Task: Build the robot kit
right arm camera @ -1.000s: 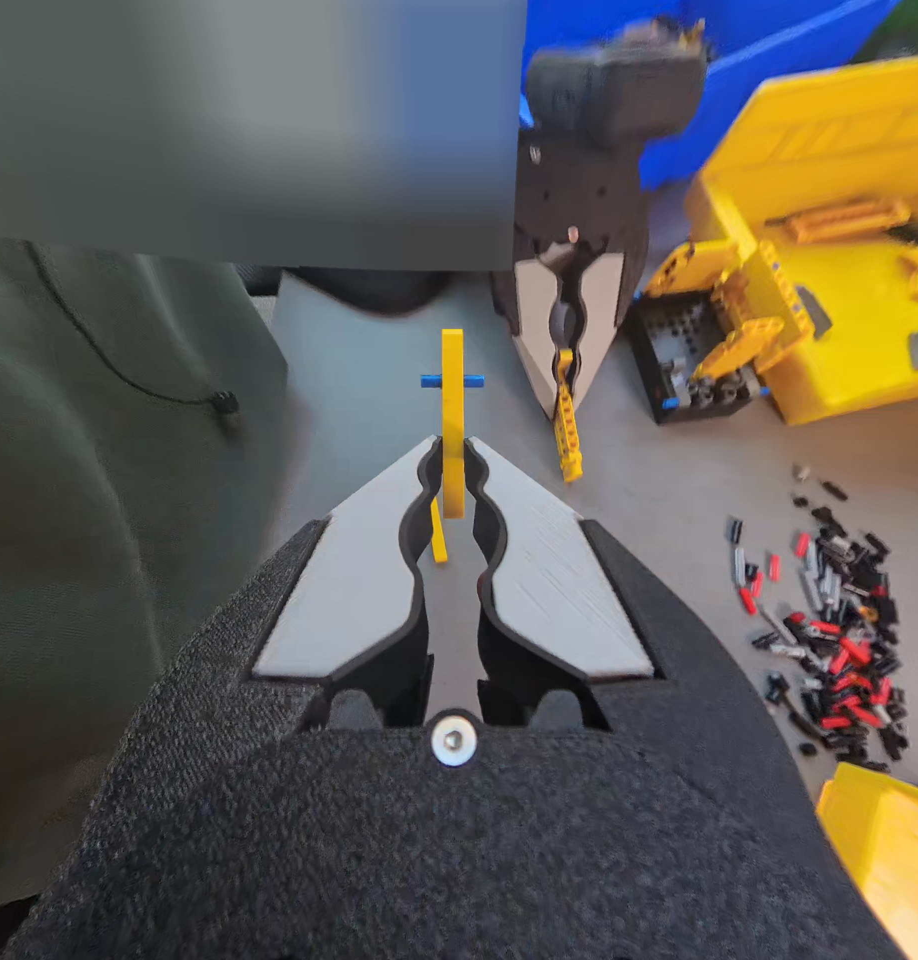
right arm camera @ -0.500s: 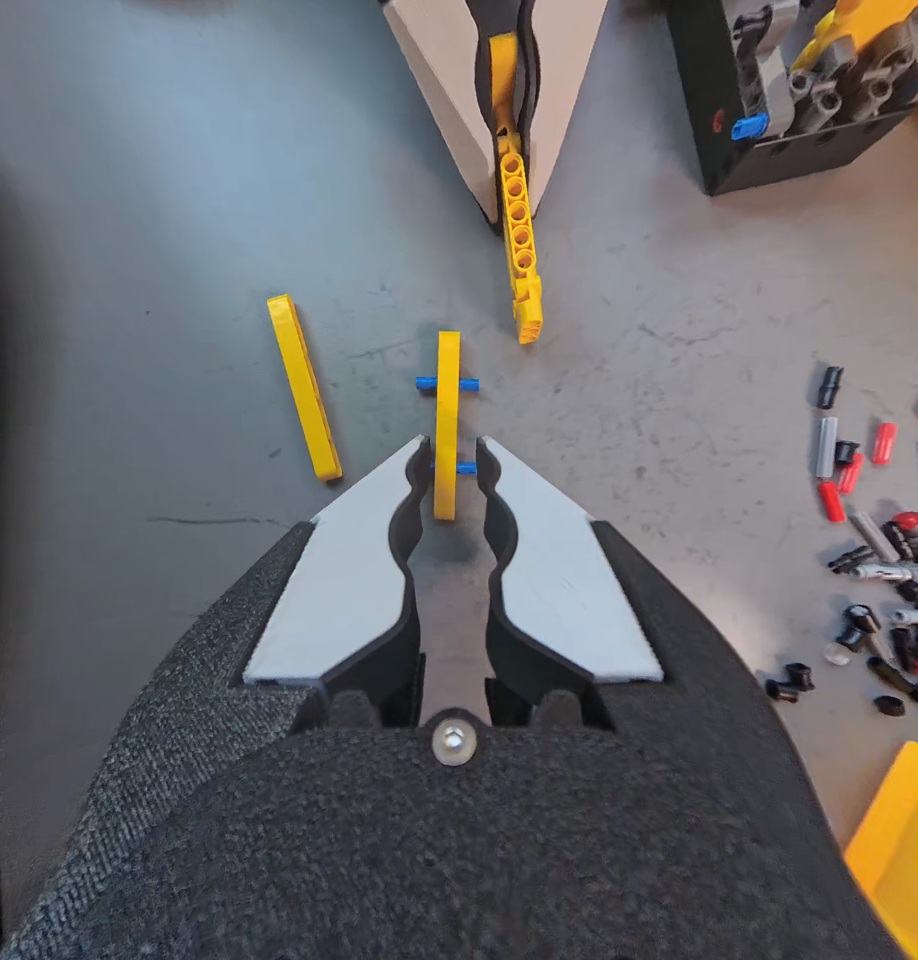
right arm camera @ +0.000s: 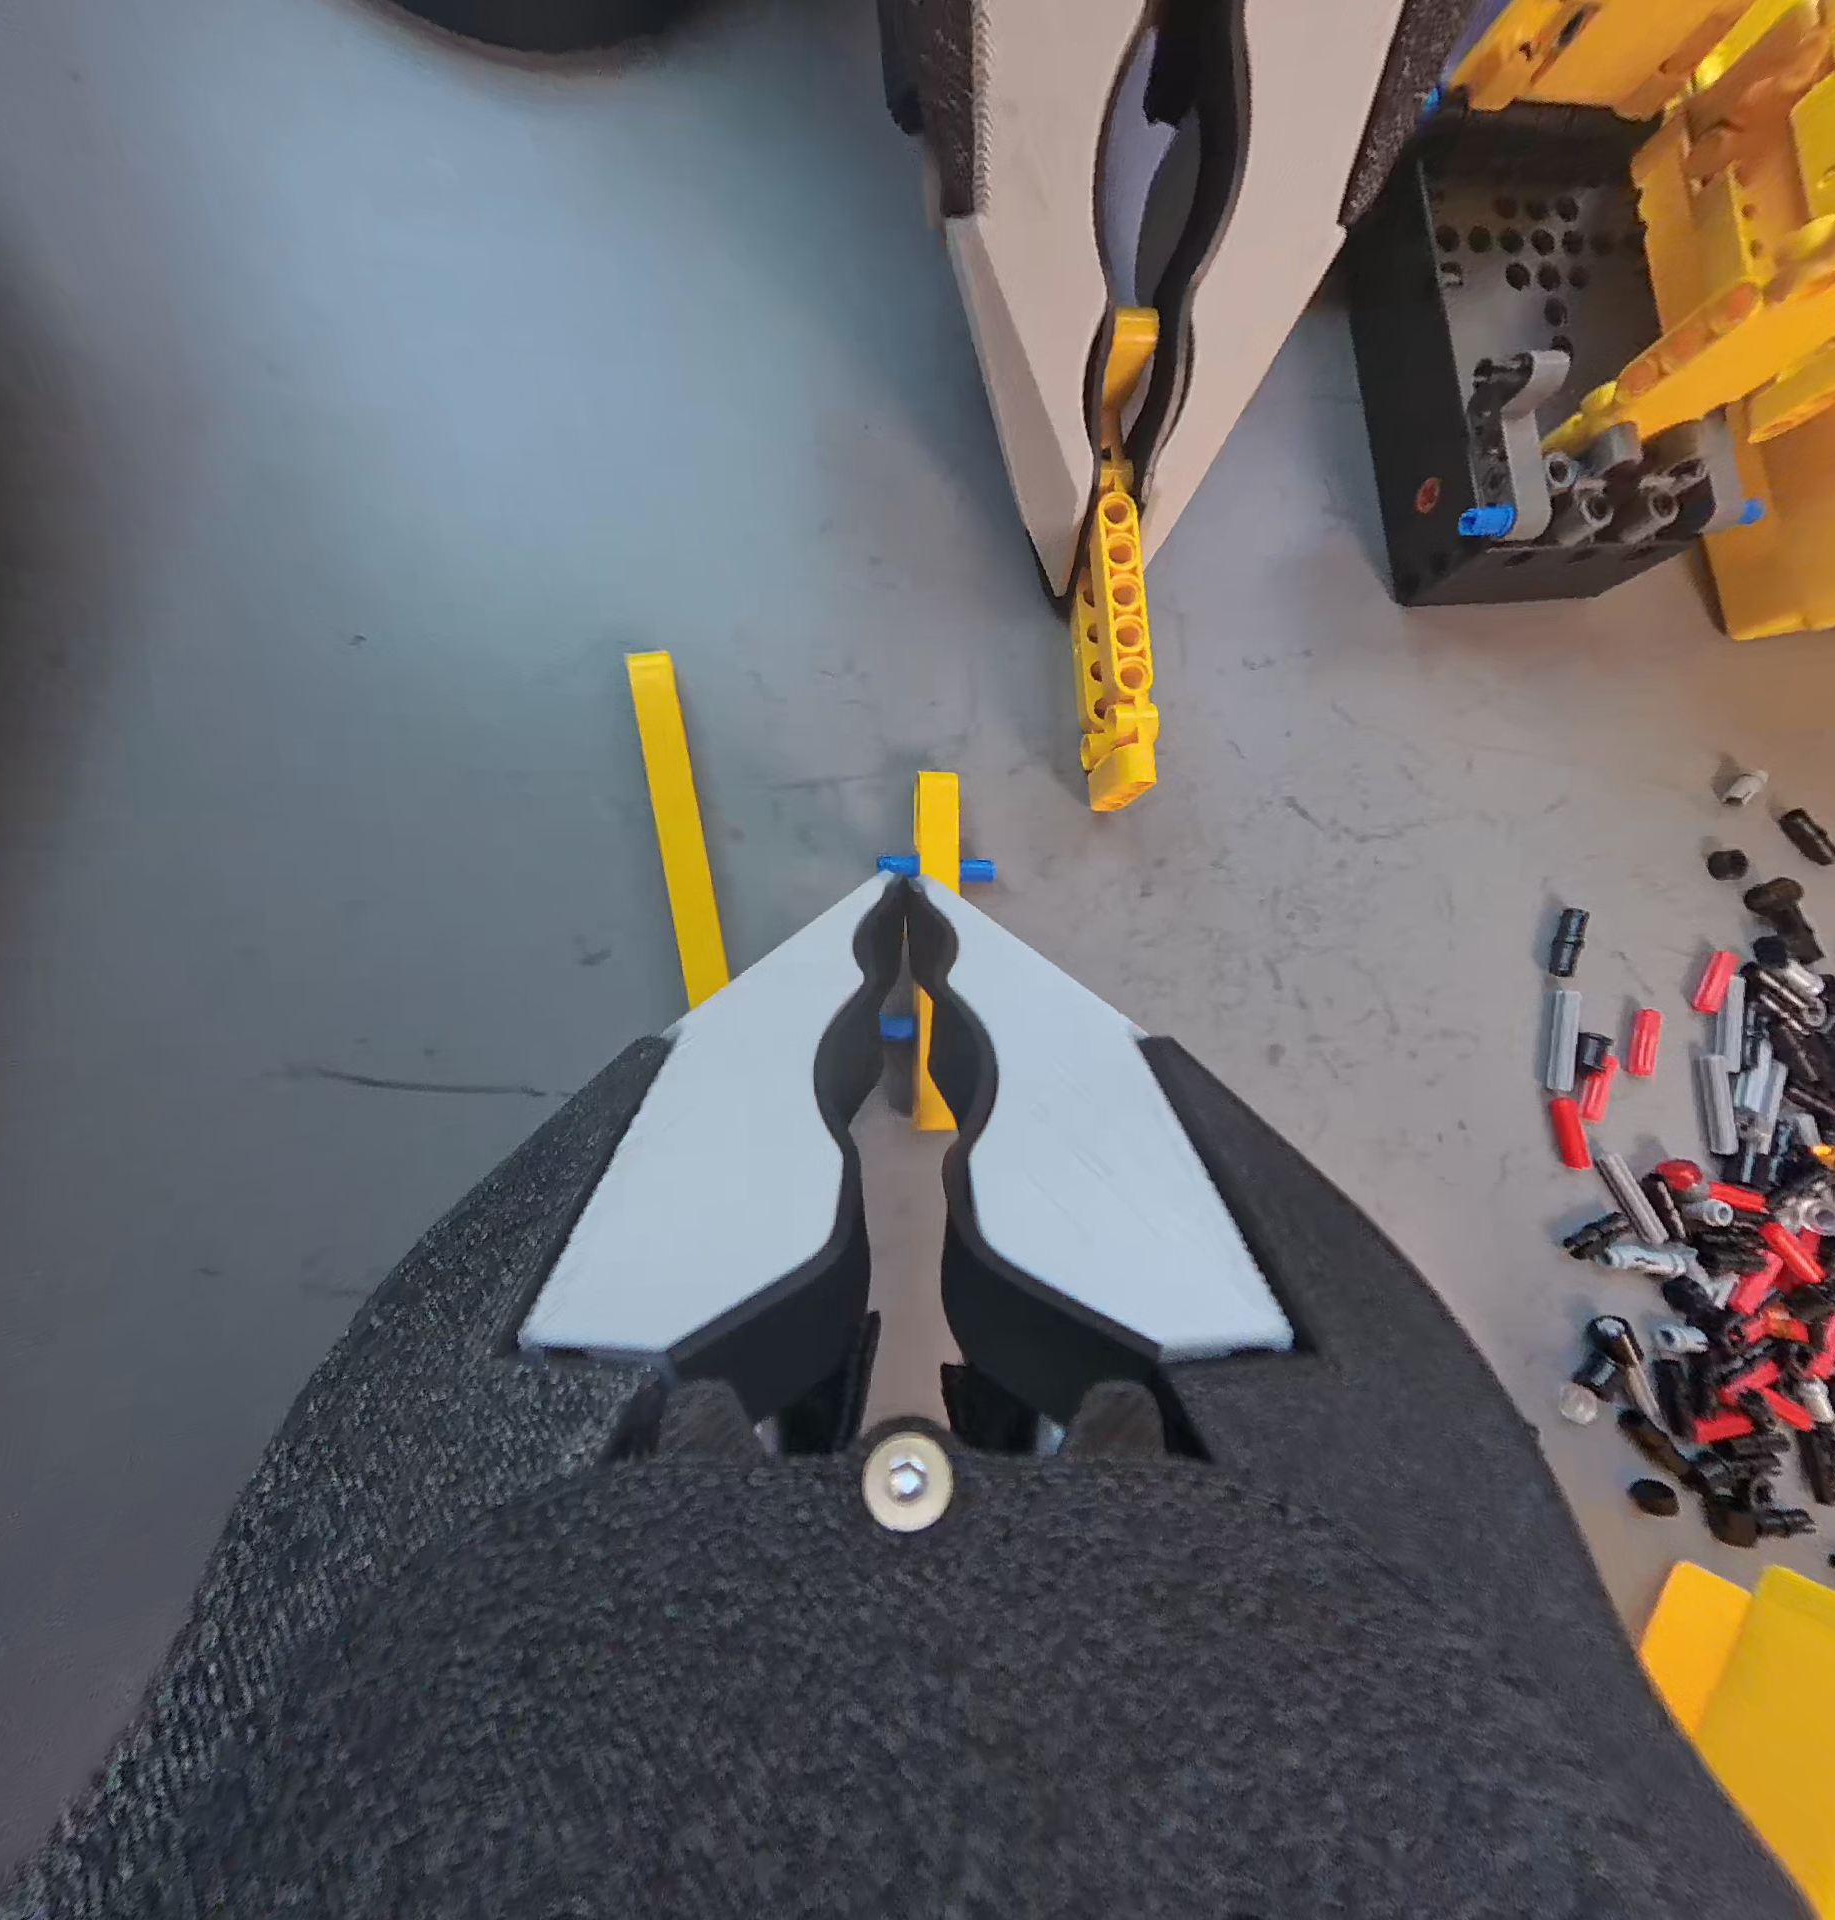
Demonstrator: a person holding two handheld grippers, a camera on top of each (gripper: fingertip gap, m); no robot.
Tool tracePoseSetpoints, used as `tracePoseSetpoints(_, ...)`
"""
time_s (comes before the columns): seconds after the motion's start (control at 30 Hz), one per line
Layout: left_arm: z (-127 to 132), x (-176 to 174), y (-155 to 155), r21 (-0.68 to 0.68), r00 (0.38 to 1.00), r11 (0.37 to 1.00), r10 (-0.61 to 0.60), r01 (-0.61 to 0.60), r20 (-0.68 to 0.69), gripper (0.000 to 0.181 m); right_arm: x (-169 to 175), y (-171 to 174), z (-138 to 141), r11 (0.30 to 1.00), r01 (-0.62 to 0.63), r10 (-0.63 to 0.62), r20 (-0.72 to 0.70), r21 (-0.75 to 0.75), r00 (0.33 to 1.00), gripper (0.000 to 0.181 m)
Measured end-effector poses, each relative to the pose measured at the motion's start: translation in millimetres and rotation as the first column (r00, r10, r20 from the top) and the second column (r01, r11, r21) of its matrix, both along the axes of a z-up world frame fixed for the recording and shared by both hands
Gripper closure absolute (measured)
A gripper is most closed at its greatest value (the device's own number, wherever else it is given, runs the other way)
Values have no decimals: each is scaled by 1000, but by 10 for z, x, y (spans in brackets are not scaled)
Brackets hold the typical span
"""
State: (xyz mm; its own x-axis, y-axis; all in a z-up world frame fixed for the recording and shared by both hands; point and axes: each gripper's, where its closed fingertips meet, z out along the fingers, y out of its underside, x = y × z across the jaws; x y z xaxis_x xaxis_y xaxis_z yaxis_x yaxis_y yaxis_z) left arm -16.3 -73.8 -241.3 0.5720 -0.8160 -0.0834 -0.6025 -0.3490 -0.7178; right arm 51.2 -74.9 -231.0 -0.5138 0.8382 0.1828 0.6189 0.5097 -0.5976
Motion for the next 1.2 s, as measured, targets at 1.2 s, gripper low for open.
tracePoseSetpoints(1.2,-6,-4,-7,-18,1000,1000,2,-2,12,175,126,211,34,577,444,-98,482,-686,871,166)
